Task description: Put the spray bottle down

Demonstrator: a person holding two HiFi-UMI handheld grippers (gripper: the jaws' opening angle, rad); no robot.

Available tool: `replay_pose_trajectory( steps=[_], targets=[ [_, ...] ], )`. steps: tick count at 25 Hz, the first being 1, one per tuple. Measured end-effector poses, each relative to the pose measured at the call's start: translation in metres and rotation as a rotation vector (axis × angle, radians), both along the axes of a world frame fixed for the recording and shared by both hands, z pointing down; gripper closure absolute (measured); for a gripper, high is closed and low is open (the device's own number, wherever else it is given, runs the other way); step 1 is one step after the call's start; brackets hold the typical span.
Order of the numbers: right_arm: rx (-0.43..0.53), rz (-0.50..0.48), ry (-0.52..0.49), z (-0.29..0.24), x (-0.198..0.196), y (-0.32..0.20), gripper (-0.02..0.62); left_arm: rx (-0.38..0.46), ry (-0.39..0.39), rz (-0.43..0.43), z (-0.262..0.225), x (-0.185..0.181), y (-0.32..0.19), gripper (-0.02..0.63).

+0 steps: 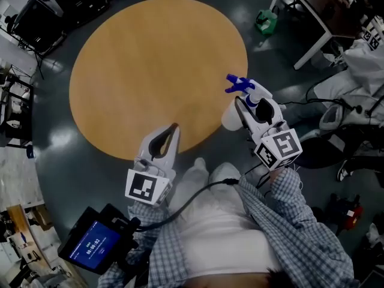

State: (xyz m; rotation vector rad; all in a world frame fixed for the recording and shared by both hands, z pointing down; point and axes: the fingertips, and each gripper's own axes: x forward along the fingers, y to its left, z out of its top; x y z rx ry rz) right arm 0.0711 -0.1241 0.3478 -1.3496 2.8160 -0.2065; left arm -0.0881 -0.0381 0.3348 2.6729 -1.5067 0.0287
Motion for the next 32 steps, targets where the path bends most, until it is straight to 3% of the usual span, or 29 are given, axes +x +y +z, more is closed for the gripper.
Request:
replay_pose_trajectory(
  steps=[3,9,18,32],
  targets=[
    [0.005,-0.039,-0.002,0.010,-0.008,-0.025,0.405,0.011,0.012,0.000,0.002,-0.002,-0.013,0.606],
    [-0.007,-0.121,0.015,0.030,-0.021,-0.056,0.405,-0.019,0.062,-0.096,0.005,-0.015,-0.031,0.606],
    [-0.030,-0.185,0.018,0.065,-0.060,-0.119,0.407,-0.089,0.009,-0.172,0.042,-0.047,-0.085,0.606],
    [0.011,-0.241,0.017,0.063,-0.078,-0.106,0.411,-0.105,-0.004,-0.156,0.046,-0.044,-0.094,0.606]
  ],
)
